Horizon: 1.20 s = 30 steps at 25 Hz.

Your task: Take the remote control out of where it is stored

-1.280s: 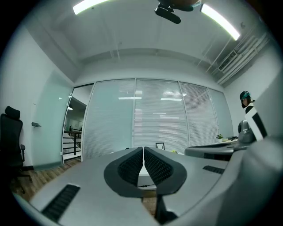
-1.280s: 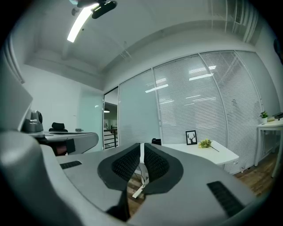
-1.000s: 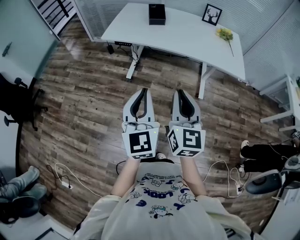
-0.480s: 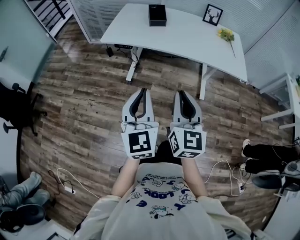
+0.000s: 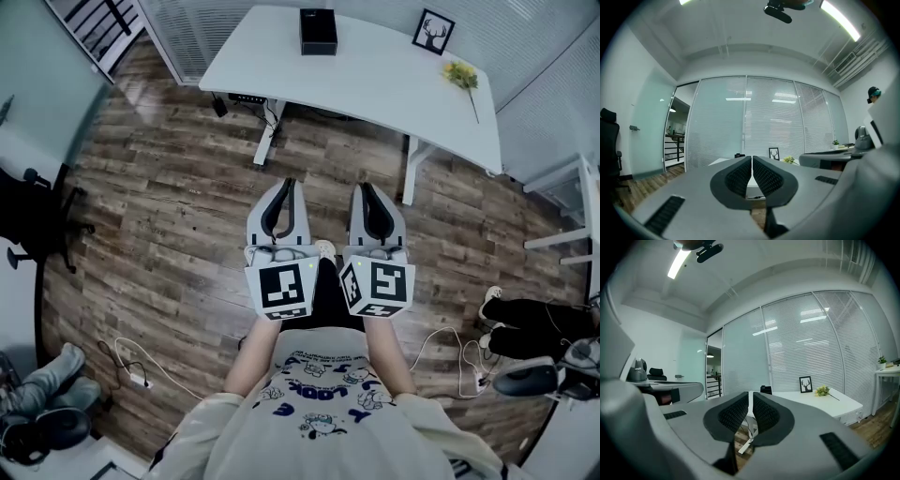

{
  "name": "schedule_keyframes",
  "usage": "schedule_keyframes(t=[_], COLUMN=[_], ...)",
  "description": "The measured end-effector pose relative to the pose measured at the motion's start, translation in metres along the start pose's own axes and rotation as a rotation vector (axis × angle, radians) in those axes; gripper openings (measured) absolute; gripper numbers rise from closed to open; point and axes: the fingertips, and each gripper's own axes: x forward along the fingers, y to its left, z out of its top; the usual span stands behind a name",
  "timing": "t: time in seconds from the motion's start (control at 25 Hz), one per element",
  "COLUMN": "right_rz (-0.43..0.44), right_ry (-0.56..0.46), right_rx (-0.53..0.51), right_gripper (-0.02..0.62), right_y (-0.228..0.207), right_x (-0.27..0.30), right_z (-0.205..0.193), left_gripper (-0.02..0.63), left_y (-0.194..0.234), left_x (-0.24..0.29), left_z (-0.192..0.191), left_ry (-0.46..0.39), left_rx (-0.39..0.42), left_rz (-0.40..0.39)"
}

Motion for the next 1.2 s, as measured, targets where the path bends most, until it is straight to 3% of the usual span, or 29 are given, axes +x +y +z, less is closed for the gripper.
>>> schedule_keyframes(t=[0.8,1.2], right_rz=[0.093,0.126], right_ry=[-0.007,0.007], right_rx=[0.000,0.006], right_gripper=[0.049,0.049], right_y=[-0.068,-0.099], right_x=[0.175,0.252], right_z=[0.031,0.035], left_gripper=[0.023,0.023], left_y=[0.023,0.020], left_x=[0.169,0.250], left_z=[0.015,0.014], left_ry=[-0.006,0.016], left_rx=[0.001,0.007], left_rz=[0.108,0.111])
